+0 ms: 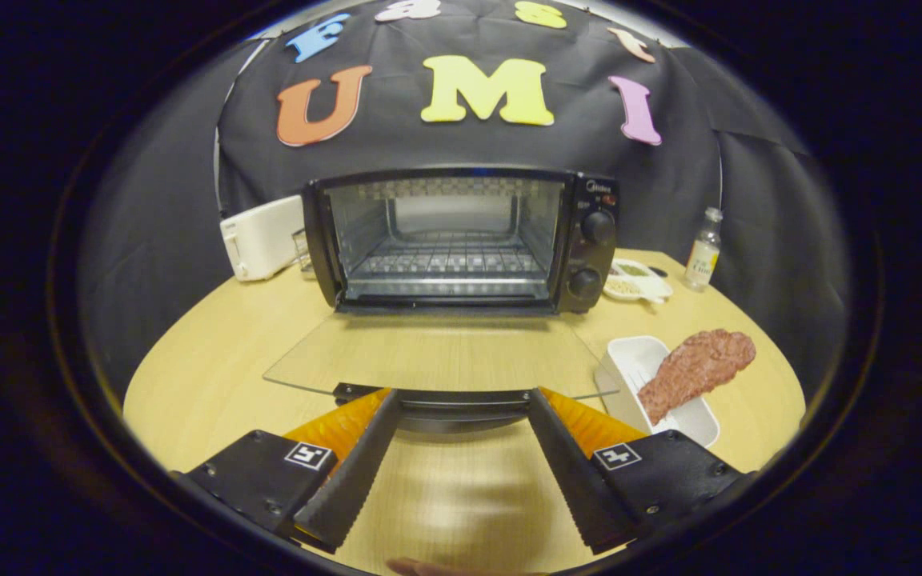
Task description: Open the toaster oven, put the food inside, and close the toaster oven door.
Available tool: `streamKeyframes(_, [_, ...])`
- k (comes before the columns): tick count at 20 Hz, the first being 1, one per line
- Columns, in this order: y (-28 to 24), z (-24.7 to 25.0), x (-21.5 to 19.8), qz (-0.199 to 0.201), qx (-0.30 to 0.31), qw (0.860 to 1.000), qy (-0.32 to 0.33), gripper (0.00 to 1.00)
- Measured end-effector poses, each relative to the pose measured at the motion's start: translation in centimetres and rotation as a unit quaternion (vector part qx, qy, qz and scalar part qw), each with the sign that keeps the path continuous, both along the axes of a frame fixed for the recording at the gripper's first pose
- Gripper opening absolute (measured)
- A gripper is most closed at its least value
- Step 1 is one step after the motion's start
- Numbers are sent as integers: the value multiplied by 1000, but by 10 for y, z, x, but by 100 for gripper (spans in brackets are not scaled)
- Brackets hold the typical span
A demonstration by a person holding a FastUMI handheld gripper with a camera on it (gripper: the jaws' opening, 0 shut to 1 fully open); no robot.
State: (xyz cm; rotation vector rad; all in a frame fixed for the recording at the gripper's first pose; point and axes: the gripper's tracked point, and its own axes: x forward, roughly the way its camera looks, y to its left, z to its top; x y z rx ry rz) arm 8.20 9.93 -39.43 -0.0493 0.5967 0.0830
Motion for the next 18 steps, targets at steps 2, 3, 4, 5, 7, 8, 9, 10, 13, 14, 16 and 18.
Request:
streamKeyframes(2, [-2, -7, -3, 1, -4, 1000, 22, 100])
streamKeyframes(3, [-2, -4, -1, 5, -7, 1000, 17, 100])
streamKeyframes(4, [-3, 0, -2, 13, -15, 1000, 12, 100])
streamKeyframes(5, [-3, 4, -2, 21, -20, 1000, 11, 100])
streamKeyframes(7, [-10, 12, -2, 28, -13, 999, 11, 100])
streamKeyframes(8, [-13, 18, -2, 31, -4, 999, 11, 100])
streamKeyframes(9, [-19, 27, -3, 36, 4, 999, 11, 100])
streamKeyframes(10, [-28, 37, -3, 37, 10, 999, 8, 100])
streamKeyframes(13, [-56, 72, 0, 46, 25, 999, 0, 100])
streamKeyframes(14, [-66, 83, 3, 49, 29, 998, -2, 100])
streamKeyframes(16, [-91, 100, 10, 46, 36, 998, 2, 100])
streamKeyframes(18, [-110, 113, 15, 46, 58, 997, 18, 100])
